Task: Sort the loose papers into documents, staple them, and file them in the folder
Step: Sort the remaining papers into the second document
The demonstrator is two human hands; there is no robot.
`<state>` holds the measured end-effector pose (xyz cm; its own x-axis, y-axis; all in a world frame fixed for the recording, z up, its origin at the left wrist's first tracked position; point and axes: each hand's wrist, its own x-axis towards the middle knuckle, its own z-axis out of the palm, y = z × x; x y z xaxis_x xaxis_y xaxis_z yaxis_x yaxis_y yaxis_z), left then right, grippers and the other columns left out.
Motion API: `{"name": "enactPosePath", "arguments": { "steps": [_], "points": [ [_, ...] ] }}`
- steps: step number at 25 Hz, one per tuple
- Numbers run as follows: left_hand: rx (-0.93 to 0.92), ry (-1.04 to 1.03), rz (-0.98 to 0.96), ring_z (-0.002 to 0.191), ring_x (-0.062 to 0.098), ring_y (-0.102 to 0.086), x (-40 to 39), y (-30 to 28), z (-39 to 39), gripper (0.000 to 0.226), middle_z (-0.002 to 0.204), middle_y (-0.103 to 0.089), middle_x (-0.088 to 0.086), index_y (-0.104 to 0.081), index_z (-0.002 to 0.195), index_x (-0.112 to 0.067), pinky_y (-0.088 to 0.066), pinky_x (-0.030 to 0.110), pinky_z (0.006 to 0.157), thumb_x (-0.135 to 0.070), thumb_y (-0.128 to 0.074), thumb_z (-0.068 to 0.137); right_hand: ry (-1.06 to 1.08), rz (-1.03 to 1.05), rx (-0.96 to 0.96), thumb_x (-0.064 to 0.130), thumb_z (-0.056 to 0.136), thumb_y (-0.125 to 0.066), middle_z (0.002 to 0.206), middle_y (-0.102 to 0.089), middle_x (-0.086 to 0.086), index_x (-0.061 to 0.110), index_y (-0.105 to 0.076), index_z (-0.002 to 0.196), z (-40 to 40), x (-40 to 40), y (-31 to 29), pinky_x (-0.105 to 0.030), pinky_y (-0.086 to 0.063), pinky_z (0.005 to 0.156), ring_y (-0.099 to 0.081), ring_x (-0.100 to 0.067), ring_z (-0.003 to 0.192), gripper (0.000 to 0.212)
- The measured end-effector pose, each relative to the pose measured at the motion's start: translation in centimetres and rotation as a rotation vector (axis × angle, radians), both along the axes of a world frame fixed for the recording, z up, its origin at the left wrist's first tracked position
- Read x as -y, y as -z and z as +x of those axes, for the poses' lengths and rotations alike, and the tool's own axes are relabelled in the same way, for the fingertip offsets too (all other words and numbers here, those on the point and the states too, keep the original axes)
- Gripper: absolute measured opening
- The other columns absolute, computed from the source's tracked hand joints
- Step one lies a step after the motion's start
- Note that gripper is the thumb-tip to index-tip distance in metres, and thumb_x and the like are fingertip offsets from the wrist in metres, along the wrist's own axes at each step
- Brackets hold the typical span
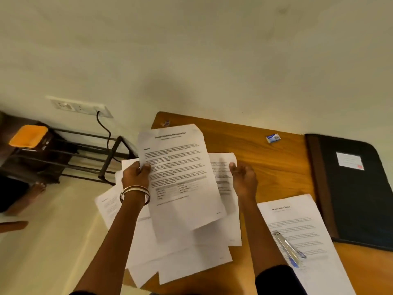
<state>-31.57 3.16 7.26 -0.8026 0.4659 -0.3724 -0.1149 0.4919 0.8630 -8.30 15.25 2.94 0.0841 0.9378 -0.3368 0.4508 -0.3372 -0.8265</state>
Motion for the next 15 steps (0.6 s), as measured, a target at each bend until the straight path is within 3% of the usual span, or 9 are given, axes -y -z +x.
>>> {"name": "enactPosePath", "arguments": {
  "steps": [2, 4, 7, 9, 15],
  "points": [
    [0.066, 0.069, -0.006, 0.089, 0.033, -0.065, 0.7, 0.4, 1.3, 0.013, 0.100, -0.068, 0.008, -0.064, 0.101, -0.019, -0.053, 0.053, 0.083, -0.023, -0.057, 0.091, -0.020, 0.036, -0.137, 0.046, 0.085, -0.064, 0.116, -0.064, -0.002, 0.018, -0.055, 0.124, -0.3, -0.3, -1.9, -0.035, -0.053, 0.084, -0.061, -0.022, 0.106, 0.049],
    [0.120, 0.150, 0.000, 0.090, 0.033, -0.065, 0.9, 0.0, 2.6, 0.015, 0.102, -0.068, 0.008, -0.064, 0.103, -0.018, -0.053, 0.053, 0.084, -0.021, -0.058, 0.090, -0.117, 0.006, -0.257, 0.037, 0.080, -0.074, 0.120, -0.060, 0.003, 0.023, -0.044, 0.136, -1.0, -0.5, -3.2, -0.034, -0.053, 0.085, -0.059, -0.018, 0.108, 0.065],
    [0.210, 0.192, -0.015, 0.090, 0.033, -0.065, 1.3, -0.6, 3.5, 0.012, 0.100, -0.067, 0.008, -0.064, 0.101, -0.015, -0.054, 0.050, 0.082, -0.016, -0.058, 0.090, -0.192, 0.029, -0.259, 0.025, 0.075, -0.080, 0.120, -0.055, 0.004, 0.026, -0.034, 0.142, -1.6, 0.2, -3.7, -0.021, -0.052, 0.070, -0.058, -0.017, 0.105, 0.081],
    [0.249, 0.206, -0.029, 0.089, 0.034, -0.065, 1.8, -0.9, 3.4, 0.006, 0.097, -0.067, 0.008, -0.064, 0.092, -0.014, -0.055, 0.048, 0.079, -0.014, -0.060, 0.089, -0.153, 0.113, -0.258, 0.016, 0.080, -0.076, 0.114, -0.061, -0.001, 0.022, -0.042, 0.139, -1.5, 0.9, -3.9, -0.017, -0.053, 0.064, -0.062, -0.018, 0.099, 0.068],
    [0.235, 0.179, 0.030, 0.087, 0.029, -0.064, 3.2, -1.4, 2.9, 0.007, 0.094, -0.068, 0.004, -0.065, 0.088, -0.023, -0.054, 0.043, 0.077, -0.022, -0.068, 0.083, -0.253, 0.122, -0.257, 0.013, 0.091, -0.063, 0.116, -0.067, -0.005, 0.015, -0.056, 0.129, -1.0, 2.9, -3.4, -0.038, -0.060, 0.077, -0.067, -0.022, 0.098, 0.039]
  ]
}}
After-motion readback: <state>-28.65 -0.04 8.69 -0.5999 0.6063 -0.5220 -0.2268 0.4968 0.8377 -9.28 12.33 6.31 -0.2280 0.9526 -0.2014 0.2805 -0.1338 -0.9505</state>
